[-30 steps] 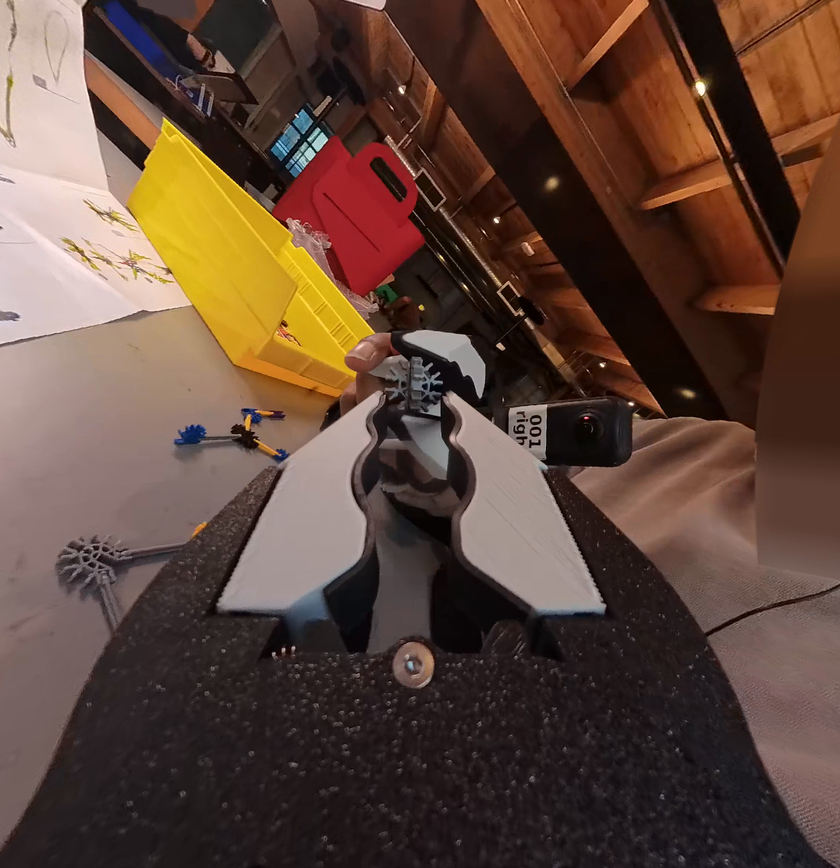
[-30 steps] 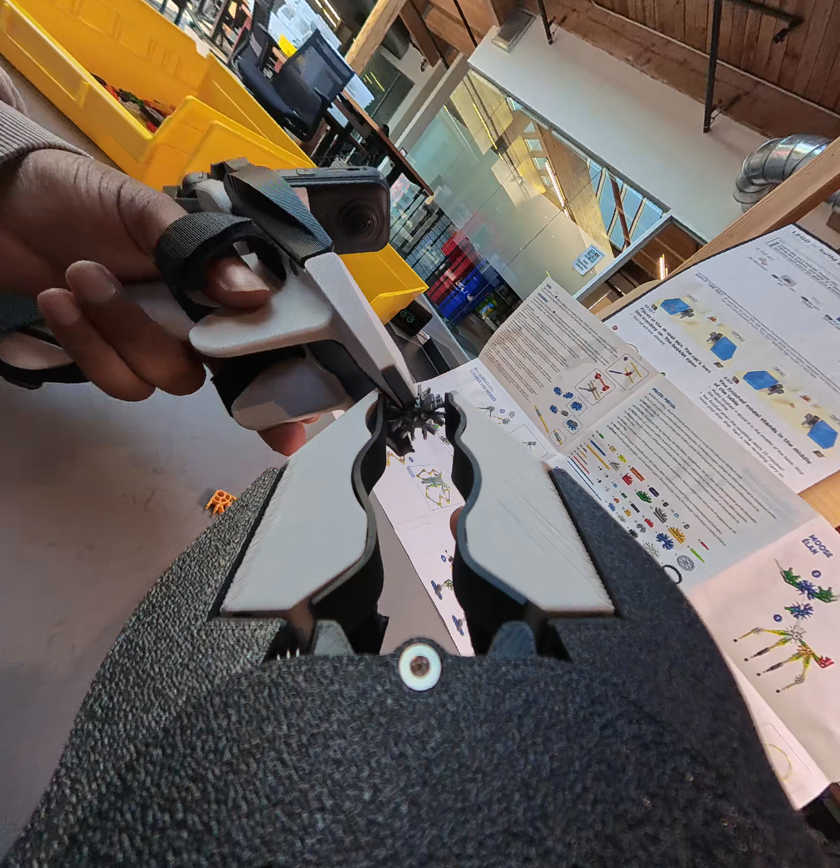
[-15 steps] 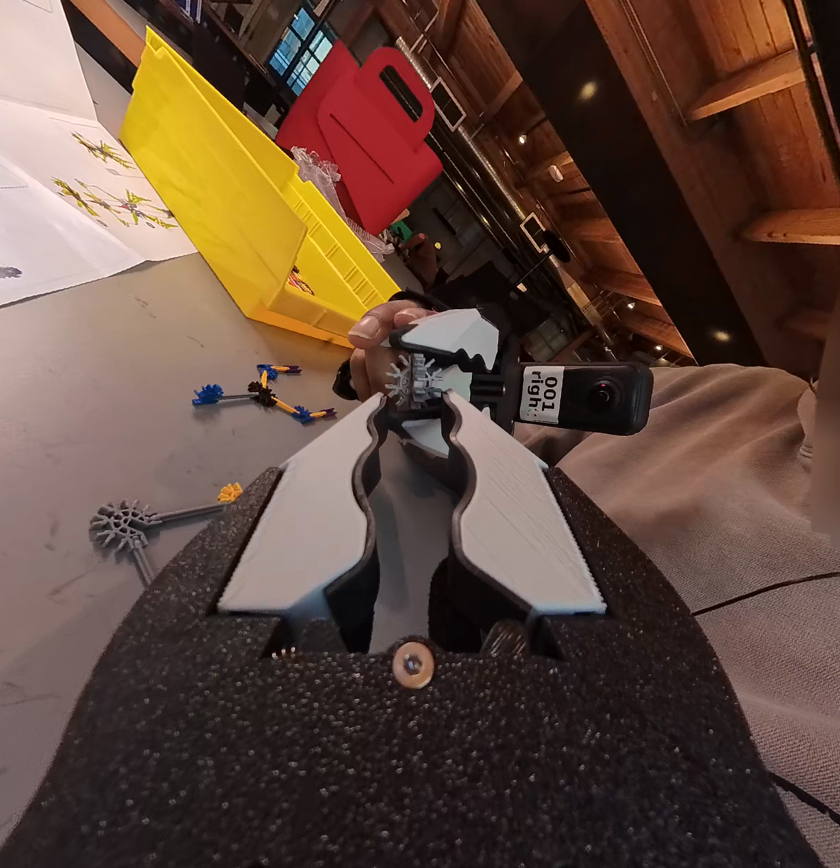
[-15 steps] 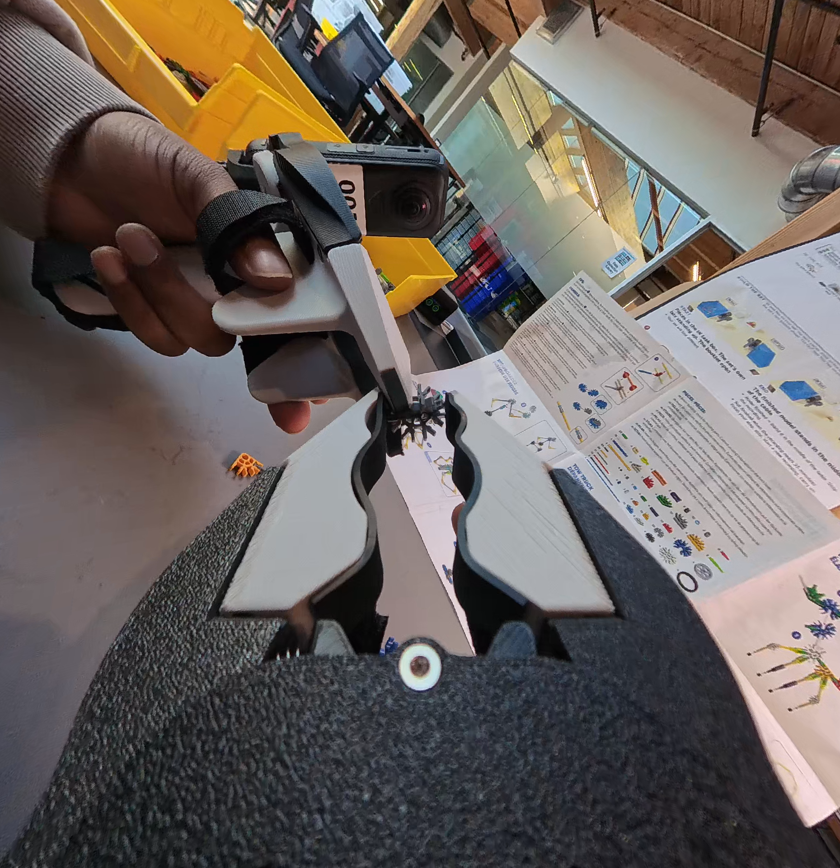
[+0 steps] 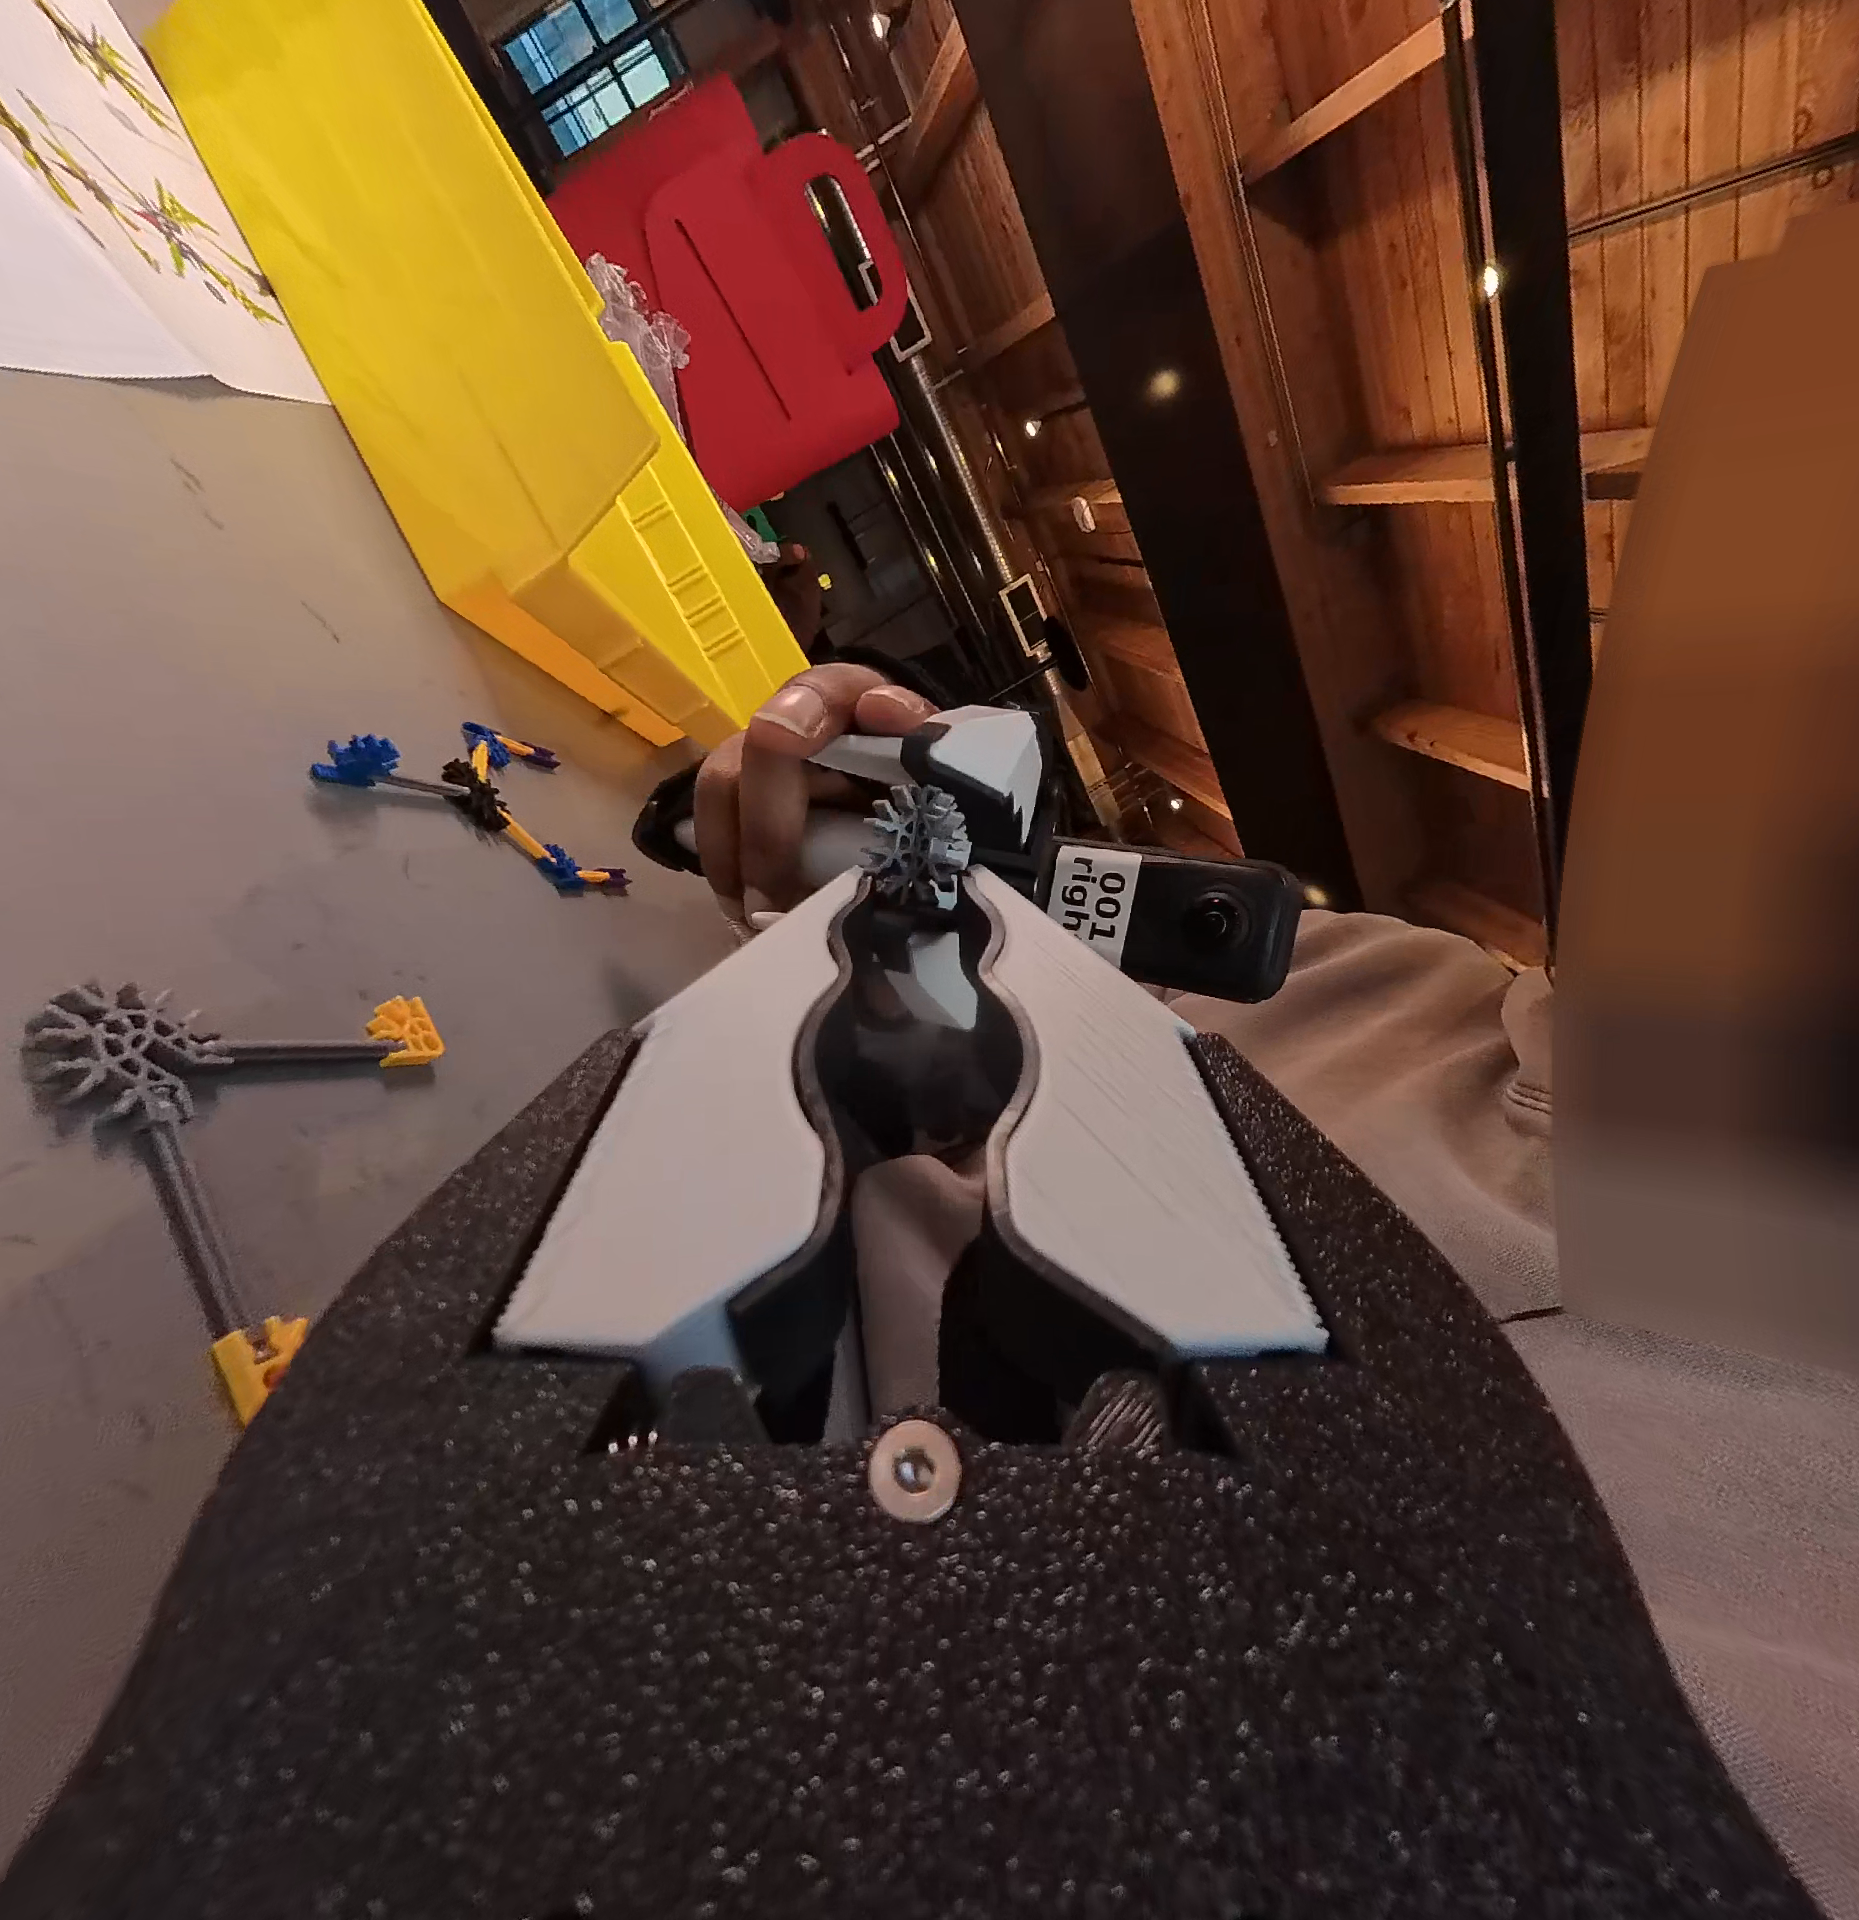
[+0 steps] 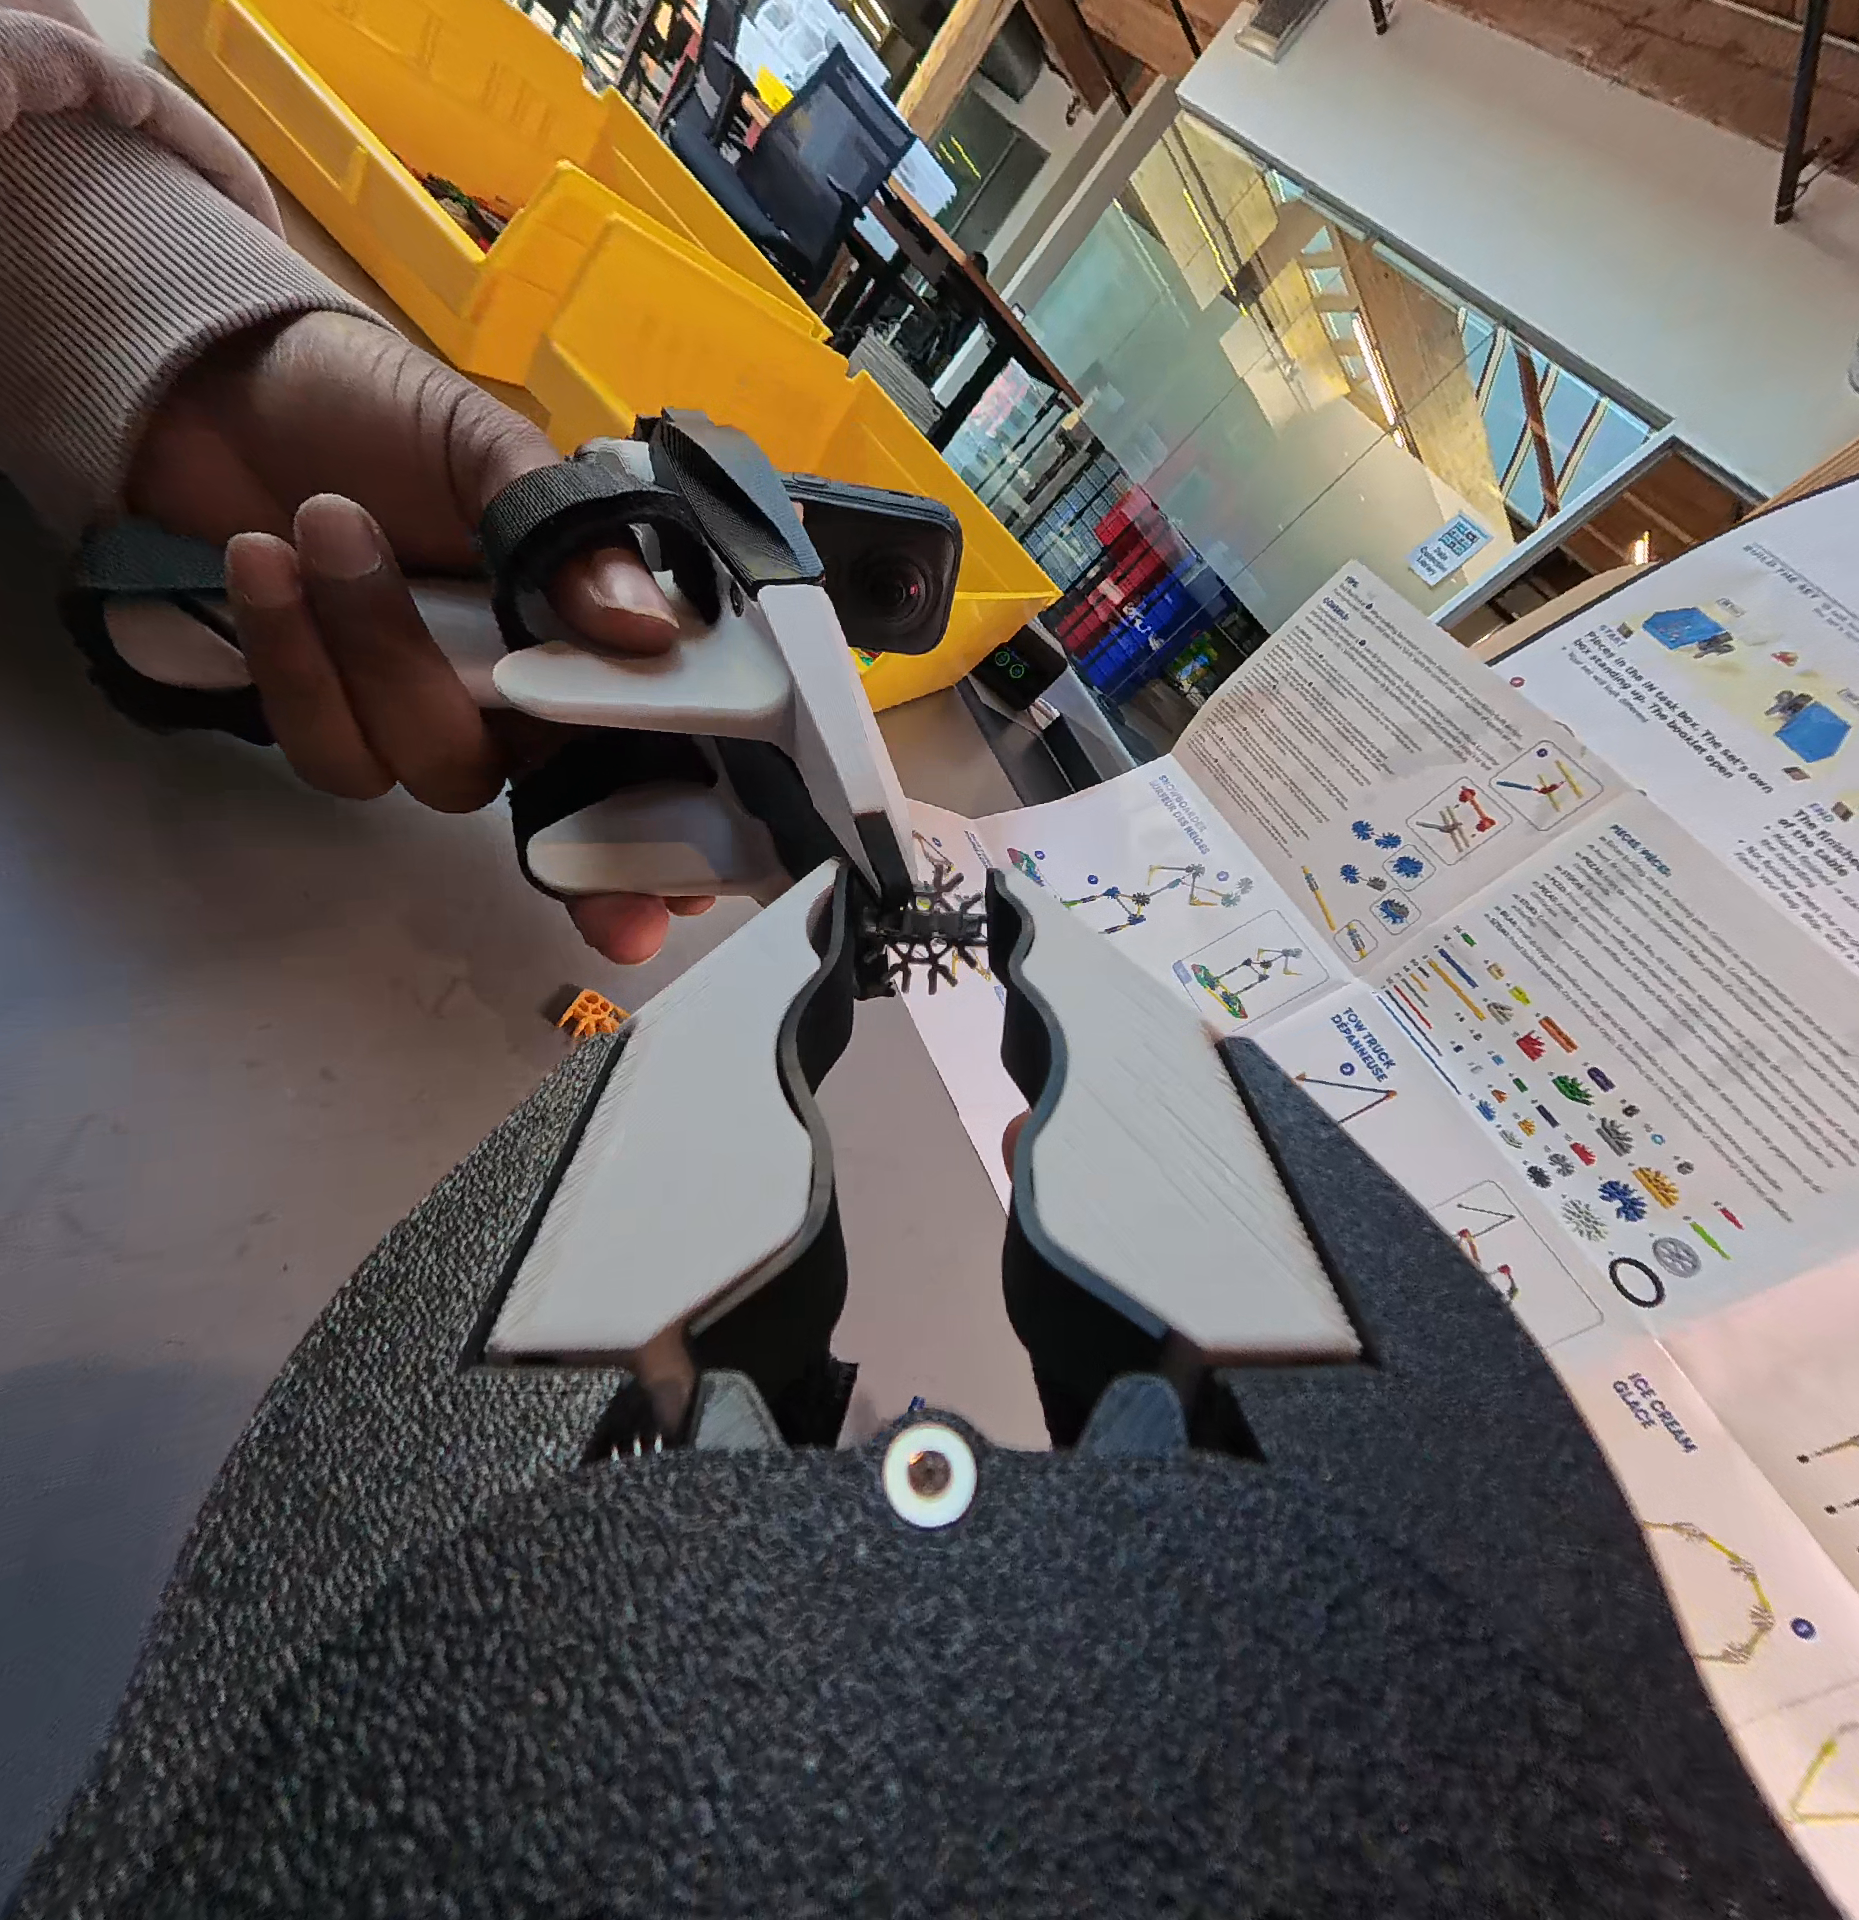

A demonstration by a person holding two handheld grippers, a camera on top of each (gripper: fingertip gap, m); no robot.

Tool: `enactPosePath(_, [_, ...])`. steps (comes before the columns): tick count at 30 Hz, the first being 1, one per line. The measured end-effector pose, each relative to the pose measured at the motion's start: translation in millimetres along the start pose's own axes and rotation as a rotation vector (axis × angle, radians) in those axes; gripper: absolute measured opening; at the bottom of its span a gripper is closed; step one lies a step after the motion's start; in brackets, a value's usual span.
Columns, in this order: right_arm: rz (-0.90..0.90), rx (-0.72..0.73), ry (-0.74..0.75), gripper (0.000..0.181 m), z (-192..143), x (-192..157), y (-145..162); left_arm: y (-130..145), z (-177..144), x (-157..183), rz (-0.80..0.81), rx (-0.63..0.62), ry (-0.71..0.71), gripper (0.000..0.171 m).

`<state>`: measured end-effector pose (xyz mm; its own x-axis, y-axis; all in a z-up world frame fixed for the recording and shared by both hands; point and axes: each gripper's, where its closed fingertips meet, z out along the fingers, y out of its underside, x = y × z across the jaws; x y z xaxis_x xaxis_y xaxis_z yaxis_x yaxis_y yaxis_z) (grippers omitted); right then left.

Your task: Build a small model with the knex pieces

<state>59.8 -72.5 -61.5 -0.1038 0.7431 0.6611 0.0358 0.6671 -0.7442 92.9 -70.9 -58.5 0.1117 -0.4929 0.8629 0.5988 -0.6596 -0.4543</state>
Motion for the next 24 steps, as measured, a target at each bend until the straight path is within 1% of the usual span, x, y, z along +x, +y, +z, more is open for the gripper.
enactPosePath(2, [-0.011, -0.005, 0.003, 0.024, 0, -1, 2, 0, 0, -3, 0.036, -0.009, -0.032, 0.016])
enactPosePath(6, [-0.005, -0.015, 0.004, 0.024, 1, 0, 5, -2, -2, -7, 0.160, -0.020, -0.115, 0.022])
enactPosePath(7, [-0.001, -0.015, 0.003, 0.024, 1, 0, 5, -3, -2, -7, 0.181, -0.015, -0.129, 0.025])
enactPosePath(9, [-0.001, -0.025, 0.000, 0.023, 1, -1, 7, -5, -3, -8, 0.200, -0.010, -0.142, 0.026])
enactPosePath(13, [-0.009, -0.023, -0.004, 0.023, 1, -4, 7, -1, -2, -10, 0.215, -0.035, -0.155, 0.025])
enactPosePath(14, [-0.012, -0.025, -0.005, 0.023, 1, -4, 7, 0, -2, -11, 0.222, -0.036, -0.162, 0.019])
enactPosePath(15, [-0.011, -0.023, -0.006, 0.023, 1, -4, 6, -1, -2, -11, 0.231, -0.035, -0.170, 0.017])
enactPosePath(21, [-0.001, -0.022, -0.009, 0.023, 2, -5, 7, 0, -3, -12, 0.264, -0.044, -0.194, 0.017])
enactPosePath(24, [0.010, -0.017, -0.021, 0.023, 1, -5, 6, 0, -4, -13, 0.313, -0.061, -0.218, 0.017])
